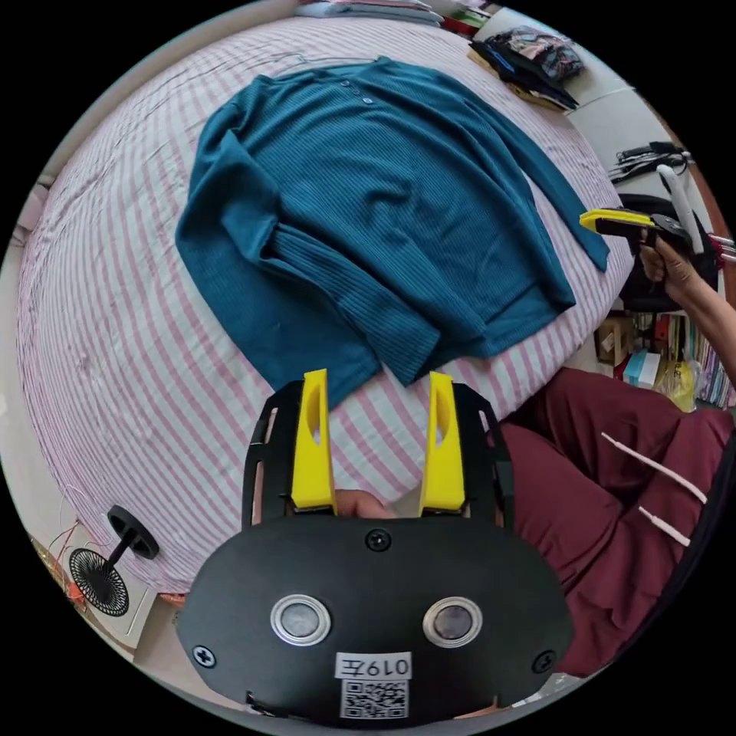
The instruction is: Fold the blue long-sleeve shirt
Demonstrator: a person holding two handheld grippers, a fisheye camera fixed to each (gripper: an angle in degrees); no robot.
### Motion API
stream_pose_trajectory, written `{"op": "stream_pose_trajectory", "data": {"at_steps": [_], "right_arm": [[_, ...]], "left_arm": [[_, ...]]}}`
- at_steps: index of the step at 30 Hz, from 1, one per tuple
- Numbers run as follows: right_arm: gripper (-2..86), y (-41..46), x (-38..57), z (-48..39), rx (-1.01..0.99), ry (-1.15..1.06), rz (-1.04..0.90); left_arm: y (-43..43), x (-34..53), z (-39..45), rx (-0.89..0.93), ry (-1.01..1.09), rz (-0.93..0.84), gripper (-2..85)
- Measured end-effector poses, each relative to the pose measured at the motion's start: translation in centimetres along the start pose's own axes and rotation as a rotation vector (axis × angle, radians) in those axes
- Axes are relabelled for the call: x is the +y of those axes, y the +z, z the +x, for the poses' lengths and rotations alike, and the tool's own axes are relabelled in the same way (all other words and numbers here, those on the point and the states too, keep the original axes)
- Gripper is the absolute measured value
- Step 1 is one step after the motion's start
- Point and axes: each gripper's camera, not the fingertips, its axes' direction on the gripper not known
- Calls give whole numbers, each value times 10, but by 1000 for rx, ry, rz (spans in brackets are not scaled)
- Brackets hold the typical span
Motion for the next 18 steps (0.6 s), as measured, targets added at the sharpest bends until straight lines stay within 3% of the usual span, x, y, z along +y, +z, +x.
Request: {"op": "stream_pose_trajectory", "data": {"at_steps": [6,11,13,15,18], "right_arm": [[151,44,-5,-29,79,-88,-89],[153,58,-10,-43,191,-188,-103],[131,66,-14,-41,205,-184,-133],[52,73,-23,-29,242,-108,-158],[6,66,-33,-2,143,-7,-152]], "left_arm": [[48,11,23,-51,-143,45,167],[79,8,42,-182,-89,44,146],[89,4,43,-237,-97,44,129],[95,3,39,-256,-133,41,103],[98,10,19,-235,-290,59,41]]}}
